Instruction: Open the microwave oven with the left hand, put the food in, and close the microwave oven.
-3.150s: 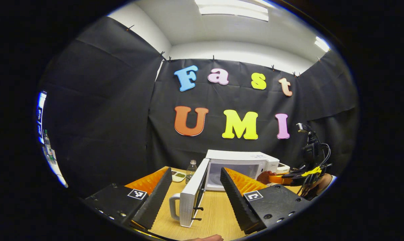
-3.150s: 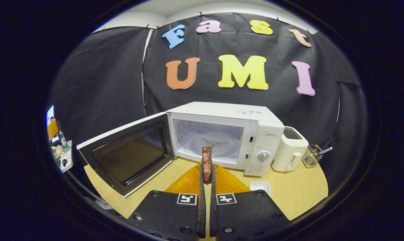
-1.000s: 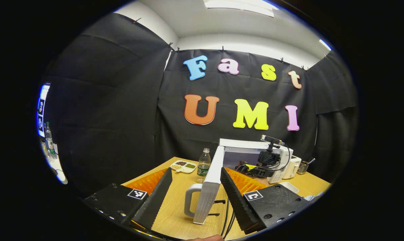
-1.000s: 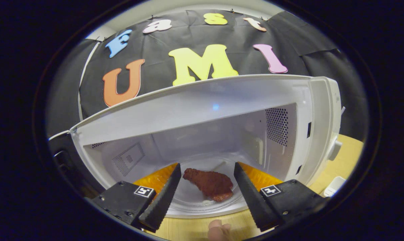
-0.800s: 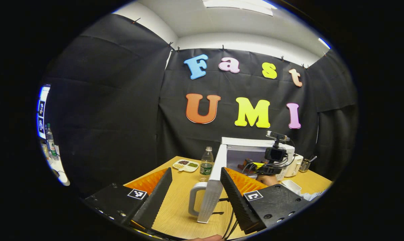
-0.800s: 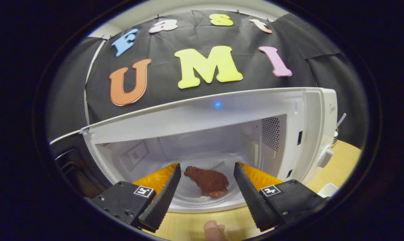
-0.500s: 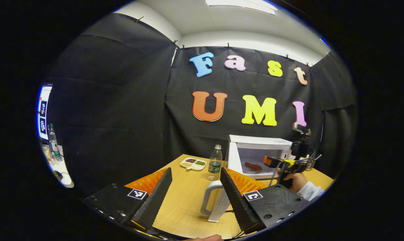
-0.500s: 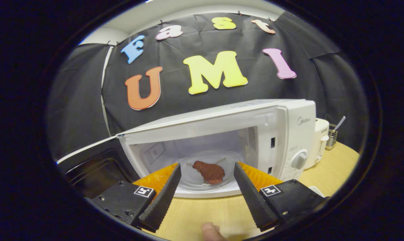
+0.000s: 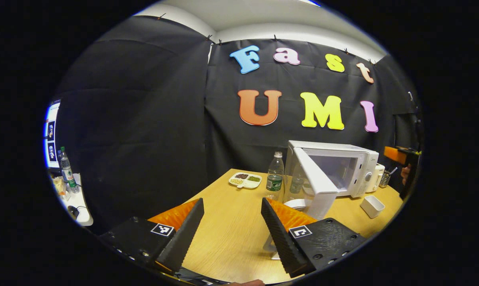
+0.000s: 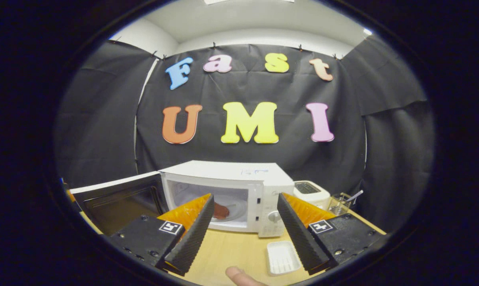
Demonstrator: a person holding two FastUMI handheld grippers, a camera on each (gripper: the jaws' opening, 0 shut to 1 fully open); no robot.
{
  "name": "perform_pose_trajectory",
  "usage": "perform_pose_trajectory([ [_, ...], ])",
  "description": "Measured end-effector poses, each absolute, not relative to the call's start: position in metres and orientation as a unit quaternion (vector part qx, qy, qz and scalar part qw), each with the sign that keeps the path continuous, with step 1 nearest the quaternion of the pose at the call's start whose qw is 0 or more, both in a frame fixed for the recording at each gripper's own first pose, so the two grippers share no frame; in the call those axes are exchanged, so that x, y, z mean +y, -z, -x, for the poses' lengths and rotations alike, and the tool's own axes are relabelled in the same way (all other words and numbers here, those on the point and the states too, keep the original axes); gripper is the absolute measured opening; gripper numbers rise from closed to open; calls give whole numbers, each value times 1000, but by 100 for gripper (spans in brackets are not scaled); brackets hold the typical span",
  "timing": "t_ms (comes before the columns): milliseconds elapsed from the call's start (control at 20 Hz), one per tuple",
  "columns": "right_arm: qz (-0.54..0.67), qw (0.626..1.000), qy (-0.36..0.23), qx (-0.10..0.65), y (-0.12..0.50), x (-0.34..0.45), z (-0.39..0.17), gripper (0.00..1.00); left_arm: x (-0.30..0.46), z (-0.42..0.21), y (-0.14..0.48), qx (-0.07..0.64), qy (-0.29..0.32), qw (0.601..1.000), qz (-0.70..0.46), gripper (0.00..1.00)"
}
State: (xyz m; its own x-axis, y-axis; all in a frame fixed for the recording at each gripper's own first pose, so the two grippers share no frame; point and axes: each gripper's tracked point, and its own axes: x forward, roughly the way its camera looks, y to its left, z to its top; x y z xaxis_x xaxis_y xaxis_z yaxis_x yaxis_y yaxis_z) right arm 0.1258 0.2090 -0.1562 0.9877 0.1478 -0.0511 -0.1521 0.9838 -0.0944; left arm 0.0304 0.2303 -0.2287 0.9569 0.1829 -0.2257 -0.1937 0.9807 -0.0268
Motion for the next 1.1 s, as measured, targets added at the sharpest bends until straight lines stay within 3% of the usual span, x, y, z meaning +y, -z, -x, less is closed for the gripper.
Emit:
perform_pose_trajectory([
  [50, 56, 996, -72, 17, 149, 199, -117, 90, 231, -34, 233, 113, -95, 989, 28, 89],
  [200, 60, 995, -77, 22, 142, 182, -93, 90, 227, -35, 246, 118, -84, 988, 46, 22],
  [250, 58, 995, -81, 25, 139, 177, -86, 100, 227, -40, 251, 121, -81, 988, 49, 0],
  [300, 56, 995, -84, 27, 136, 172, -81, 100, 225, -42, 256, 122, -77, 989, 40, 1],
  [350, 57, 995, -82, 26, 131, 164, -77, 90, 224, -41, 257, 117, -79, 989, 34, 0],
  [400, 59, 995, -78, 27, 129, 157, -73, 90, 218, -38, 253, 115, -72, 990, 34, 0],
  [450, 65, 995, -72, 26, 127, 150, -71, 100, 214, -38, 250, 111, -66, 991, 37, 0],
  [500, 72, 995, -66, 27, 126, 144, -68, 100, 209, -38, 249, 111, -60, 991, 39, 0],
  [550, 78, 995, -61, 27, 125, 138, -65, 90, 207, -38, 249, 108, -55, 992, 39, 0],
  [600, 85, 995, -56, 22, 121, 134, -63, 90, 200, -40, 248, 108, -43, 992, 44, 0],
  [650, 90, 995, -50, 16, 117, 130, -61, 100, 193, -41, 251, 113, -32, 992, 50, 0],
  [700, 94, 994, -48, 11, 115, 127, -58, 100, 188, -43, 251, 114, -26, 992, 52, 0],
  [750, 97, 994, -47, 7, 110, 126, -58, 91, 180, -45, 252, 117, -14, 992, 52, 0],
  [800, 99, 994, -44, 5, 110, 122, -56, 100, 179, -48, 253, 115, -20, 992, 43, 0],
  [850, 97, 994, -45, 5, 111, 121, -54, 92, 176, -45, 254, 120, -21, 992, 37, 0],
  [1100, 81, 995, -55, 16, 116, 116, -50, 94, 124, -52, 247, 113, 27, 992, 50, 0],
])
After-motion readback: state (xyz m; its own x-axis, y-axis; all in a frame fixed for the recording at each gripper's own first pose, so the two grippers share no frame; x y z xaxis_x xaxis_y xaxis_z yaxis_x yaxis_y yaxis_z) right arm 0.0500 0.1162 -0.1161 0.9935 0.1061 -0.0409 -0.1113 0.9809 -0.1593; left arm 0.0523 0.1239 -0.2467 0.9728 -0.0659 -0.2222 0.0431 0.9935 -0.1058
